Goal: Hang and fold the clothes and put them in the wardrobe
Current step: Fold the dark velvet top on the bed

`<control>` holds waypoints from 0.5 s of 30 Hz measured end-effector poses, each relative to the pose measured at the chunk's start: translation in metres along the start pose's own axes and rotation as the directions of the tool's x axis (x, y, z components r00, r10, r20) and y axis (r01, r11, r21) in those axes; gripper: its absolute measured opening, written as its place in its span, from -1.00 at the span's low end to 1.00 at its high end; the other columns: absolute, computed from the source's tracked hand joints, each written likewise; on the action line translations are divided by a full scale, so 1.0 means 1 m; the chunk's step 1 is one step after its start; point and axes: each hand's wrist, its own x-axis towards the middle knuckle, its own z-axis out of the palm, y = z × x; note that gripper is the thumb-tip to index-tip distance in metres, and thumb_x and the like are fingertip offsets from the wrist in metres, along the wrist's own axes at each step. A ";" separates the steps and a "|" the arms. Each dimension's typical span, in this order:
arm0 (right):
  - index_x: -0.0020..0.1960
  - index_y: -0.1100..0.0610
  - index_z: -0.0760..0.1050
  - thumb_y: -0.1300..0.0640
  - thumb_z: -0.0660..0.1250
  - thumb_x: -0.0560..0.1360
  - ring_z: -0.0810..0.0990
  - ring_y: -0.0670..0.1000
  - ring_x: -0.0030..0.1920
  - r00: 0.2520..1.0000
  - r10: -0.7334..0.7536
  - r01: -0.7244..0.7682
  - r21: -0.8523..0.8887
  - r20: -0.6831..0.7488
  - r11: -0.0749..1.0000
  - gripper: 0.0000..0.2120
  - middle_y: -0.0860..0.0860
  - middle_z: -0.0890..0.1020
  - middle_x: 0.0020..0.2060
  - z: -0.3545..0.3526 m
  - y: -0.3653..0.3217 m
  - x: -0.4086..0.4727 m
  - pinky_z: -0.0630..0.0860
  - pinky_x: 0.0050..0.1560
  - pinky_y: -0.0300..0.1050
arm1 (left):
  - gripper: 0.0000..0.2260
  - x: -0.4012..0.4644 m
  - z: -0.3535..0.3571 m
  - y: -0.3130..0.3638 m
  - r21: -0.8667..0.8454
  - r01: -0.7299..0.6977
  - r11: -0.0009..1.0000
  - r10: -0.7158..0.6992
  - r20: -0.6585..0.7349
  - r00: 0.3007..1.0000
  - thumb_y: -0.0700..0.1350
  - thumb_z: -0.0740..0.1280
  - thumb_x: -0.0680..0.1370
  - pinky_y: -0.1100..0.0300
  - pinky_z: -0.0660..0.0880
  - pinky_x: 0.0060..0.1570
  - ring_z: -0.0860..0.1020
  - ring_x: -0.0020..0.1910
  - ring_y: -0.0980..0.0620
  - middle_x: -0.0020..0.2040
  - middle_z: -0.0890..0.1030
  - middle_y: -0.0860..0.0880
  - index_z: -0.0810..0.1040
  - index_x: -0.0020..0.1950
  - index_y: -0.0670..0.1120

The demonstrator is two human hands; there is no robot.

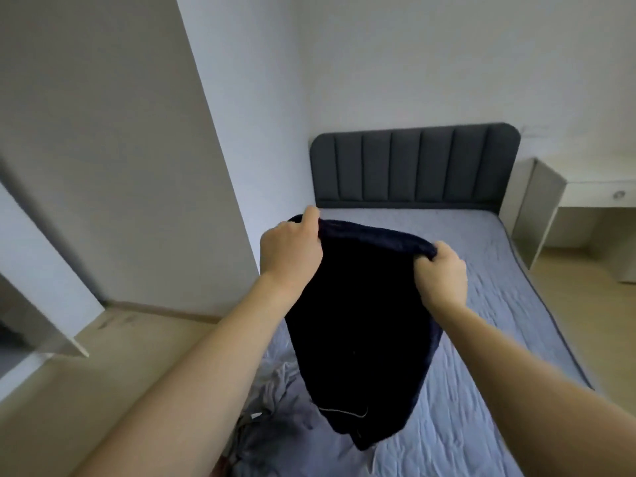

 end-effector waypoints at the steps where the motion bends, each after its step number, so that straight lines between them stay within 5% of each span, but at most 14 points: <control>1: -0.22 0.11 0.40 0.14 0.17 0.47 0.45 -0.03 -0.37 0.999 -0.044 0.044 -0.015 -0.029 0.999 -0.88 0.00 0.51 -0.36 -0.020 -0.007 0.007 0.26 -0.44 -0.15 | -0.84 -0.003 -0.002 0.005 0.069 0.058 0.996 -0.059 0.021 0.998 -0.24 0.19 0.52 0.19 0.04 -0.49 0.27 -0.51 -0.04 -0.47 0.34 0.00 0.41 0.09 -0.13; 6: -0.17 0.07 0.43 0.13 0.18 0.44 0.47 0.00 -0.32 0.980 -0.193 0.197 -0.128 0.040 0.972 -0.93 -0.03 0.52 -0.33 -0.100 -0.007 0.026 0.34 -0.34 -0.10 | -0.77 -0.032 0.001 0.053 0.099 0.309 0.946 -0.320 0.141 0.937 0.07 0.23 0.56 0.10 0.30 -0.28 0.44 -0.07 -0.13 -0.09 0.52 -0.06 0.47 -0.02 -0.09; 10: -0.16 0.12 0.41 0.13 0.18 0.45 0.48 0.08 -0.30 0.960 -0.177 0.257 -0.438 0.216 0.862 -0.92 0.05 0.53 -0.28 -0.157 0.026 0.045 0.31 -0.36 -0.11 | -0.95 -0.036 0.001 0.114 -0.311 0.465 0.829 -0.377 0.304 0.875 -0.24 0.15 0.41 0.15 0.28 -0.40 0.43 -0.30 -0.07 -0.22 0.49 -0.04 0.35 -0.19 -0.10; 12: -0.11 0.16 0.45 0.07 0.20 0.50 0.50 0.09 -0.28 0.928 -0.066 0.296 -0.621 0.366 0.726 -0.84 0.06 0.53 -0.24 -0.181 0.038 0.058 0.36 -0.35 -0.12 | -0.90 -0.030 -0.003 0.136 -0.355 0.491 0.795 -0.336 0.416 0.845 -0.27 0.10 0.31 0.18 0.25 -0.41 0.39 -0.36 -0.07 -0.31 0.47 -0.04 0.33 -0.28 -0.10; 15: 0.02 0.16 0.47 -0.21 0.27 0.51 0.52 0.11 -0.14 0.838 0.175 0.367 -0.771 0.517 0.520 -0.59 0.04 0.49 -0.20 -0.208 0.046 0.080 0.48 -0.07 -0.06 | -0.89 -0.016 -0.001 0.162 -0.316 0.537 0.782 -0.252 0.628 0.736 -0.26 0.12 0.35 0.16 0.24 -0.36 0.36 -0.37 -0.05 -0.36 0.44 -0.05 0.31 -0.35 -0.08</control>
